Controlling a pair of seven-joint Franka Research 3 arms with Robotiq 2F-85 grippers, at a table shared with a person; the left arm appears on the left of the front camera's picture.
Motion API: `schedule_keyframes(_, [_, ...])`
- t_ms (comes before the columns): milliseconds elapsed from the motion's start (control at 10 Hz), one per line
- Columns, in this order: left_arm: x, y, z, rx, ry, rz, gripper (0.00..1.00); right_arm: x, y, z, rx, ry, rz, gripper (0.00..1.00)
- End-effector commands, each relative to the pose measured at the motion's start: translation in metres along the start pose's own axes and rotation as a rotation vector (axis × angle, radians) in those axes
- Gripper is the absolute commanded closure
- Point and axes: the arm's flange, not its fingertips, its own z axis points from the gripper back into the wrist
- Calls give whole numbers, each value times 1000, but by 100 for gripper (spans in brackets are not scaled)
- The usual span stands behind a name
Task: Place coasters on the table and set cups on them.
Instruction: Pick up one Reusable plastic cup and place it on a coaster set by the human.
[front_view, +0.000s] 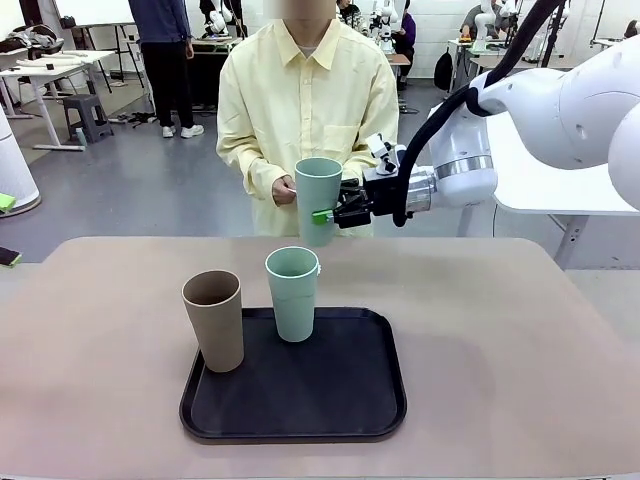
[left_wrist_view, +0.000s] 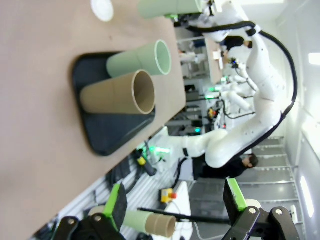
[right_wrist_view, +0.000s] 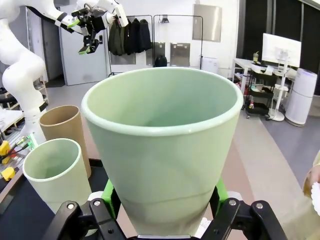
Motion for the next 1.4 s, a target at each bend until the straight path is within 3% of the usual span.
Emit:
schedule_keyframes(0, [-1, 1, 1, -11, 4, -18, 0, 0, 3, -2, 28, -3, 15, 16])
schedule_keyframes(200, [-1, 1, 1, -11, 4, -18, 0, 0, 1, 0, 5, -2, 1, 16])
schedule_keyframes(400, [-1, 1, 1, -11, 4, -18, 0, -6, -19, -5, 17, -111, 12, 16])
schedule_keyframes(700, [-1, 1, 1, -11, 4, -18, 0, -16, -37, -19, 11, -146, 27, 16])
schedule_keyframes(1300, [-1, 1, 1, -11, 4, -18, 0, -66, -58, -40, -26, -33, -63, 16])
